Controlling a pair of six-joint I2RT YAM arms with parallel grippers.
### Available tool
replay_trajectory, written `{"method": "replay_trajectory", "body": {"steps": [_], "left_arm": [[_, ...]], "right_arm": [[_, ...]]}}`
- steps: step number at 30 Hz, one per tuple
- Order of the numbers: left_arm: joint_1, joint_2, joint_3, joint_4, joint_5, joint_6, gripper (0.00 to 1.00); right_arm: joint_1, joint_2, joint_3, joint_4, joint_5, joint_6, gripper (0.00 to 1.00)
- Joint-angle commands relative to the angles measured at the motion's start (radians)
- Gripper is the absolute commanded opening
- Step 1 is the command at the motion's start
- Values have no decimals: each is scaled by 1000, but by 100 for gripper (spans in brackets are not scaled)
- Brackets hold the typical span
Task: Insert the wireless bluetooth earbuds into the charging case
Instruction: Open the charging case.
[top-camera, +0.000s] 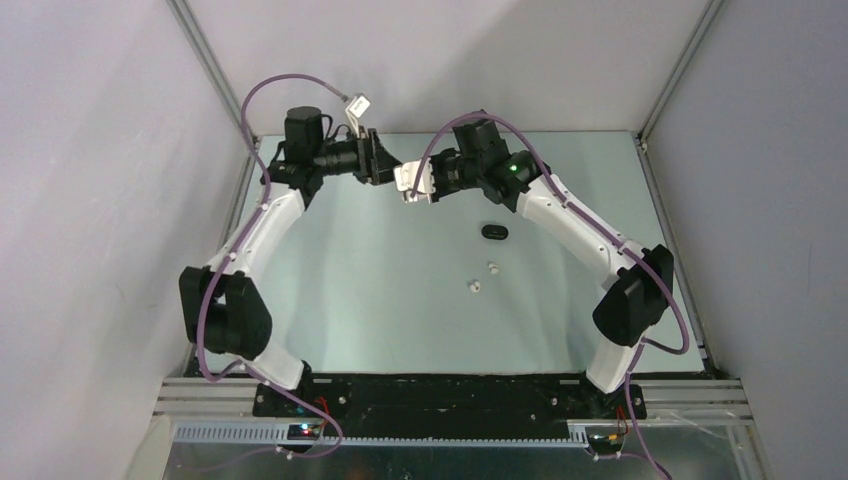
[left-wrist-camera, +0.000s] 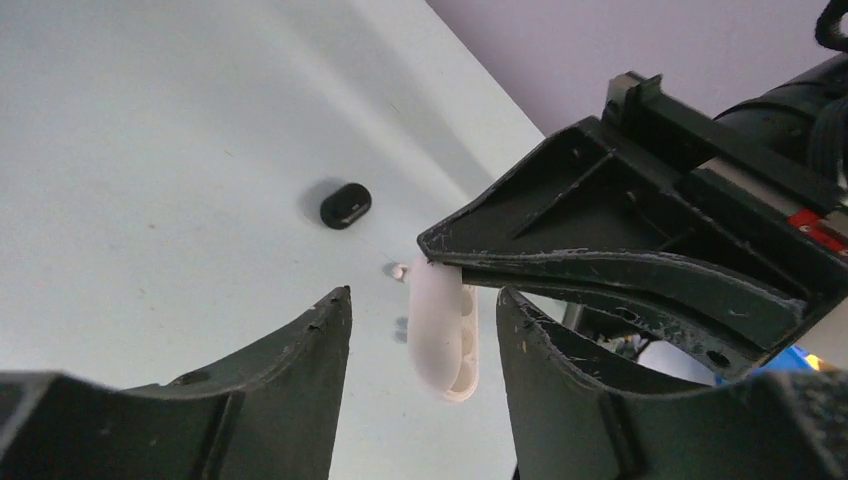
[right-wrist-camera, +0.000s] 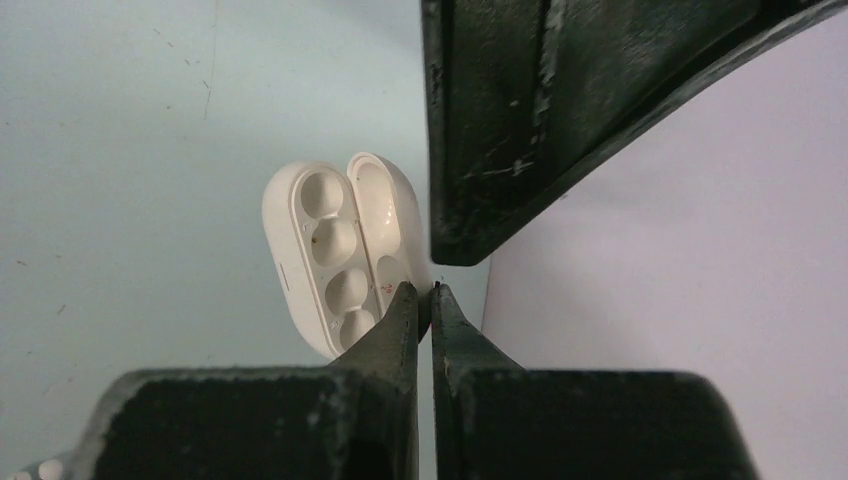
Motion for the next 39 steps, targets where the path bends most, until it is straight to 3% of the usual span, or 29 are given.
{"method": "replay_trajectory", "body": {"steps": [1, 17, 24, 28, 33, 39], "left_arm": [[-17, 20, 53, -35, 55, -41, 58], [-36, 56, 77, -84, 89, -28, 37], [-35, 67, 81, -96, 91, -27, 33], [-35, 75, 87, -99, 102, -27, 25], [-36, 75, 93, -101, 113, -16, 2], [-33, 70, 106, -101, 103, 4, 0]], "right_arm": [[5, -51, 6, 33, 22, -24, 0], [22, -46, 7, 45, 28, -18, 0], [22, -47, 3, 45, 34, -15, 0], [23, -47, 1, 46, 36, -11, 0], [23, -42, -9, 54, 45, -7, 0], [20, -45, -28, 84, 51, 57, 0]]}}
